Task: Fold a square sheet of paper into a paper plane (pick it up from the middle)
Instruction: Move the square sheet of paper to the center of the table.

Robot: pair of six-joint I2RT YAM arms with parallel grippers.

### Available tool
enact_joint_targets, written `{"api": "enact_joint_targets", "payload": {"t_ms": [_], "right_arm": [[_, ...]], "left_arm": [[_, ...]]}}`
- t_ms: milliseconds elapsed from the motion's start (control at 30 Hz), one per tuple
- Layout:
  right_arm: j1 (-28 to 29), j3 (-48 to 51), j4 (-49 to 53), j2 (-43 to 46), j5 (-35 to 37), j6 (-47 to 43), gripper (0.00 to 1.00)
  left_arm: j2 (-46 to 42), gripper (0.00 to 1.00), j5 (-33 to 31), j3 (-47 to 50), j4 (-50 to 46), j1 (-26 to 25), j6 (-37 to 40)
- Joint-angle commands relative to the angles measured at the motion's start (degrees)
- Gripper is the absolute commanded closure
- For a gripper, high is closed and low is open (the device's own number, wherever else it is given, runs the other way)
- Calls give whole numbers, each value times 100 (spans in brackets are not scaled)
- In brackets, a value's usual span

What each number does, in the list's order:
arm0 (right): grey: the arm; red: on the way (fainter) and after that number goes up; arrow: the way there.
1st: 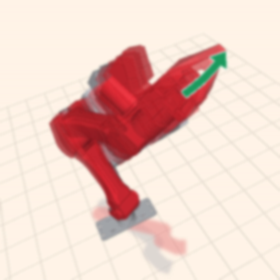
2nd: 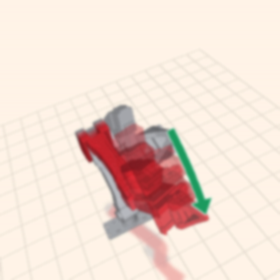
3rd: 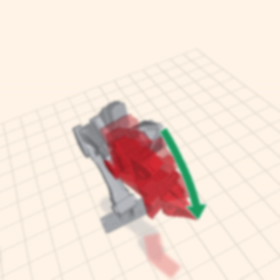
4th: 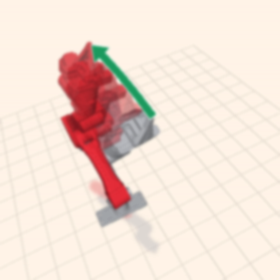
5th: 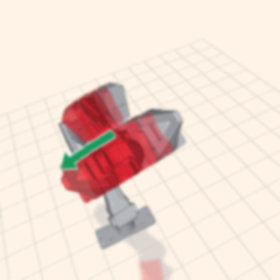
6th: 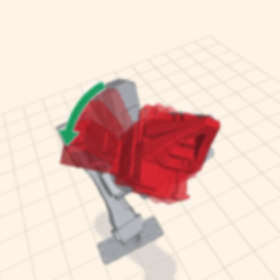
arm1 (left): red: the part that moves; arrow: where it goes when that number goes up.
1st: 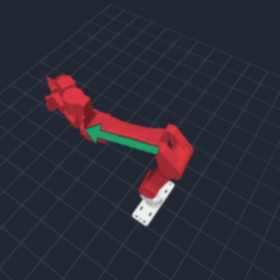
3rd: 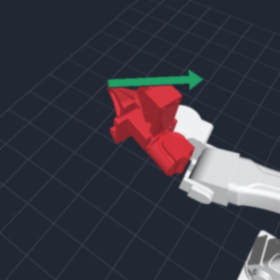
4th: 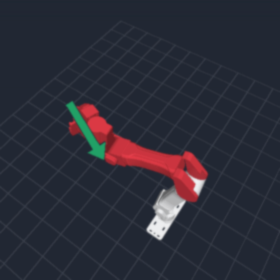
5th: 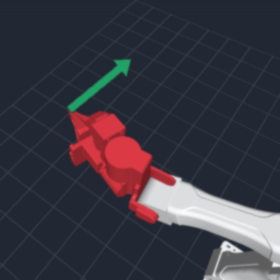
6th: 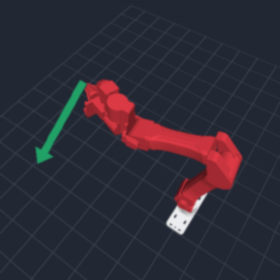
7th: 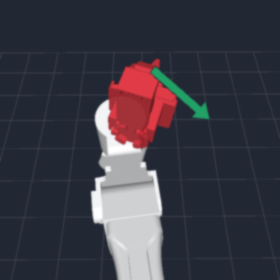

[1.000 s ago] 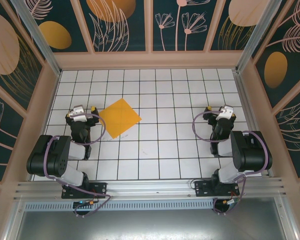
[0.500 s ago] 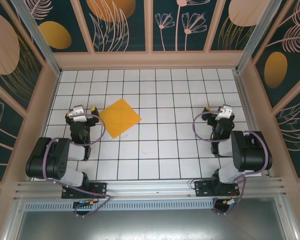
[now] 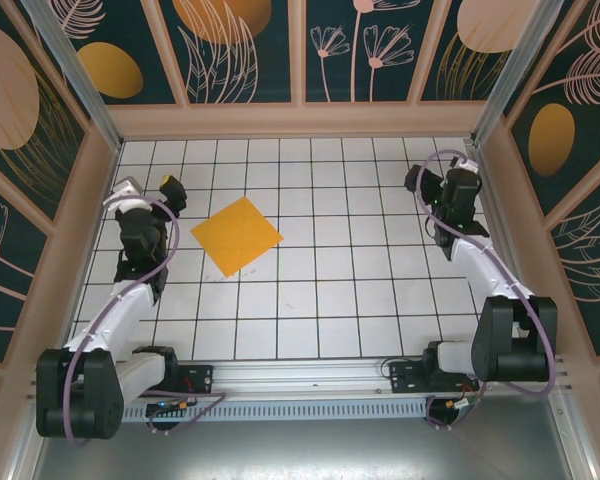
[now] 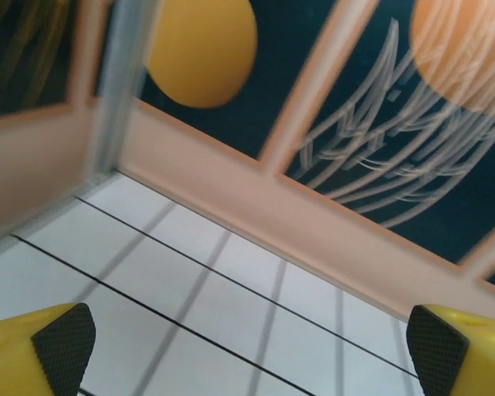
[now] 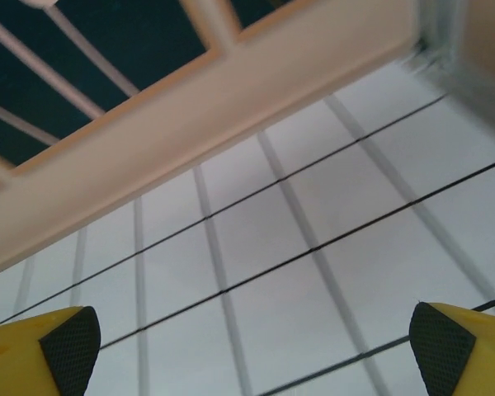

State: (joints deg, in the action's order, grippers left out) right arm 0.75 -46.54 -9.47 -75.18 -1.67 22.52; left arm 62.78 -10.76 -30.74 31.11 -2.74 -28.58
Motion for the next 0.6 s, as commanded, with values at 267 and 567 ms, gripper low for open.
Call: {"api": "enact_joint_targets", "payload": {"t_ms": [267,567], "right_arm": [[748,313,794,-39,-2252,1052,2],[1312,-74,813,-427,-2250,1065,1]], "left_arm": [[2750,1,2876,-1948,-1615,-450,-1098],[4063,1,2723,-2903,-2602,-651,-1388]]}}
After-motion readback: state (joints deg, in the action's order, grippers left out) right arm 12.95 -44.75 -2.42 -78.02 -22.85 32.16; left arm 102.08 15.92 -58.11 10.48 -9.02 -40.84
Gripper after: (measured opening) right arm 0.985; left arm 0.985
